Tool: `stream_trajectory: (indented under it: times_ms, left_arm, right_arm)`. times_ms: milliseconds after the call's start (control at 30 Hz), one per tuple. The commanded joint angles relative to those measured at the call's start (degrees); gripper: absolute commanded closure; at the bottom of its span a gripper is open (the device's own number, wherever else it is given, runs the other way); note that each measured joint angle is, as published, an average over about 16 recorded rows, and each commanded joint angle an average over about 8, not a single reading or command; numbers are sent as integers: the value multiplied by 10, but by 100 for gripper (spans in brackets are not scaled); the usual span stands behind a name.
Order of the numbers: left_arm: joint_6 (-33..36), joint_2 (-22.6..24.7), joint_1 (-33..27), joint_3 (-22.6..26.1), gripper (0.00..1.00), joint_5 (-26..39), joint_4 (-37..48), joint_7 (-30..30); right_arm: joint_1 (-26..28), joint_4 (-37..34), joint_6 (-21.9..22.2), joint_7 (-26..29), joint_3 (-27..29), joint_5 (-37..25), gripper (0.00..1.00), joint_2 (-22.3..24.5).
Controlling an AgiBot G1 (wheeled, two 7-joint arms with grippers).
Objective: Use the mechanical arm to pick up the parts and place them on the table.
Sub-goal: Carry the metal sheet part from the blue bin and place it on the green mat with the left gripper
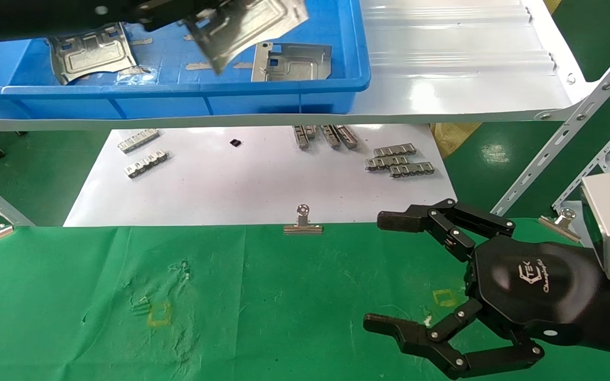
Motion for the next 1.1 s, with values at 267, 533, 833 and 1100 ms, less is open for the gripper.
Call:
stream_trajectory:
  times_ms: [267, 533, 833, 1100]
  left_arm:
    - [85, -52, 26, 10, 100, -23, -48, 35]
    - [88, -130, 118, 53, 100, -118, -216, 34]
    - [76, -218, 219, 132, 100, -177, -340, 128]
    - [74, -208, 260, 197, 100, -118, -284, 281]
  right_arm:
    - [0, 0, 0, 0, 0, 0, 0, 0]
    - [0, 0, 0, 0, 0, 0, 0, 0]
    - [0, 0, 0, 0, 0, 0, 0, 0]
    - [0, 0, 0, 0, 0, 0, 0, 0]
